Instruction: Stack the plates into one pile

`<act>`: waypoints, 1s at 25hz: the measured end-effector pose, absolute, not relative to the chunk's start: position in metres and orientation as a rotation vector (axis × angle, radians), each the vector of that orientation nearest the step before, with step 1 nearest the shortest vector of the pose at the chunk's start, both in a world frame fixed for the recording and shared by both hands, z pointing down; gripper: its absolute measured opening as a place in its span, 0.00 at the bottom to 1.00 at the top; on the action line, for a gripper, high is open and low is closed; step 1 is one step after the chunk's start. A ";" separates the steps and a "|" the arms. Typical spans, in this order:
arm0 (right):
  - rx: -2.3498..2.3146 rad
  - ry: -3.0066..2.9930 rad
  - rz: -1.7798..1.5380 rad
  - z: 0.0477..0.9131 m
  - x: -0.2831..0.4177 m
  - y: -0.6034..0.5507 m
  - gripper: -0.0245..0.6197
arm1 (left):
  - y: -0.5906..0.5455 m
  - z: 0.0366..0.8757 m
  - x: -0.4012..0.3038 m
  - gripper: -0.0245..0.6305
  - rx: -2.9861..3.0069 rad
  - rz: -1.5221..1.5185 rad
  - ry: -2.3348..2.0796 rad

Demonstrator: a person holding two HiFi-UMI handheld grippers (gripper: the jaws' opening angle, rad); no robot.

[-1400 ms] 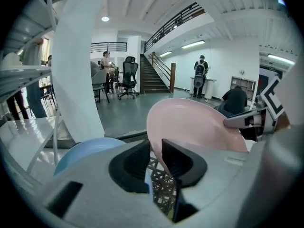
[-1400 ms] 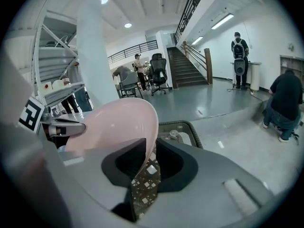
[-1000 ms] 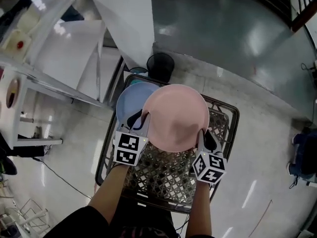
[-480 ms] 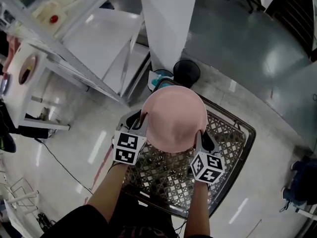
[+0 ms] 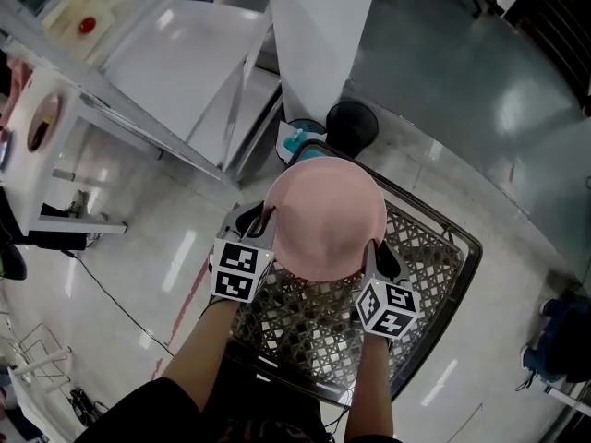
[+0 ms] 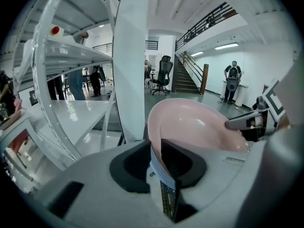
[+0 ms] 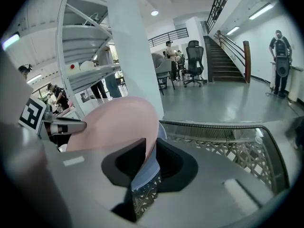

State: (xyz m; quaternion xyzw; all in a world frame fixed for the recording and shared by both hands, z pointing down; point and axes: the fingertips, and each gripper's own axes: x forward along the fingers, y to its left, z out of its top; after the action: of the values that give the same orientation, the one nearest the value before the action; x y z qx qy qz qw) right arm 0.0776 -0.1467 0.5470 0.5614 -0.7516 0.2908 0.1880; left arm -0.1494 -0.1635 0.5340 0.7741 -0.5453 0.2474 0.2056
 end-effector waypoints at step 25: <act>1.543 -2.048 0.805 0.587 0.084 -0.164 0.17 | -0.181 0.592 -0.155 0.13 2.096 0.740 -1.478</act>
State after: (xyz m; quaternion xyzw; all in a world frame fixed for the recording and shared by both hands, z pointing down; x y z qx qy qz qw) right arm 0.0837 -0.1637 0.5872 0.5595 -0.7425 0.2917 0.2248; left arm -0.1547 -0.1812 0.5921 0.7633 -0.5384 0.2696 0.2340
